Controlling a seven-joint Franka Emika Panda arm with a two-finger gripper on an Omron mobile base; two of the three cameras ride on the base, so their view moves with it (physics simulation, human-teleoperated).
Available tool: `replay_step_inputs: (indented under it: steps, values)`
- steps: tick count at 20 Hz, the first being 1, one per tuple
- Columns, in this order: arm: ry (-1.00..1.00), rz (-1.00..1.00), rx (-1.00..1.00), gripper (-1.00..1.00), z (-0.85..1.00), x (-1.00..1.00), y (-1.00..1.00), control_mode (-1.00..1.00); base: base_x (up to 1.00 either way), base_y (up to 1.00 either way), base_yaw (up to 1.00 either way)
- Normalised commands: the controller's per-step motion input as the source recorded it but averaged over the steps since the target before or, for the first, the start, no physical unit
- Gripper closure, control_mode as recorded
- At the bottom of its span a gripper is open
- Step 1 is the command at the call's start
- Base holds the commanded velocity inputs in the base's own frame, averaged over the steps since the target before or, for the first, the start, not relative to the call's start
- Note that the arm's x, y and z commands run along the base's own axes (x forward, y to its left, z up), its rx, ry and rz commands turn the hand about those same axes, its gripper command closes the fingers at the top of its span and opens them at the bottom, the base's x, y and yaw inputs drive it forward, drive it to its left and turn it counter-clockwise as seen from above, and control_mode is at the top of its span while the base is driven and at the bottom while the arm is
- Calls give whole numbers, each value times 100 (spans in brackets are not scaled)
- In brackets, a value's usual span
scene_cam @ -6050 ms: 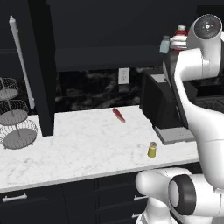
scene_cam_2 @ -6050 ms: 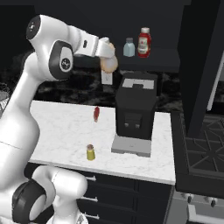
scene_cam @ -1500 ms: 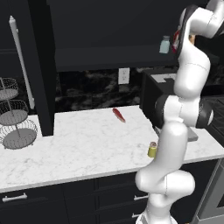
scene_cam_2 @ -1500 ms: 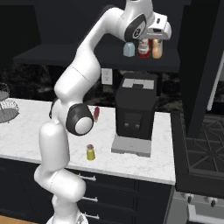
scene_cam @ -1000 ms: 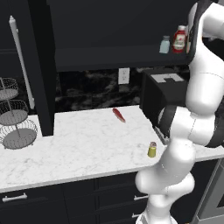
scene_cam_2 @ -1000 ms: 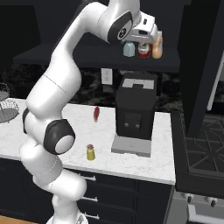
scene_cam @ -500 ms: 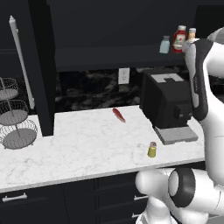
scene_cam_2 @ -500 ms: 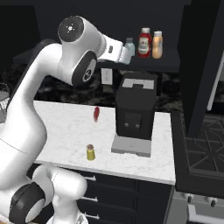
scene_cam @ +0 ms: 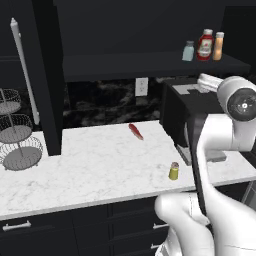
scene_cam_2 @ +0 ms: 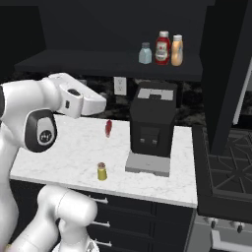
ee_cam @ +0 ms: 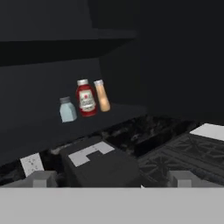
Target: Put the shaker and condiment bottle from the counter next to their counterparts in the cabinet.
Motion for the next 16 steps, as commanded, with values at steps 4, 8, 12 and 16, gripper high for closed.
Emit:
replay_step_inputs:
  steps: [4, 8, 12, 16]
  values:
    - [-8, -24, 0, -100, -15, -89, 37, -100, 0, 0, 0]
    - [-7, -12, 0, -100, -36, -76, 14, -100, 0, 0, 0]
    - [-8, -14, 0, -100, -43, -72, 27, -100, 0, 0, 0]
    - [-12, -16, -4, -100, -73, -66, 37, -100, 0, 0, 0]
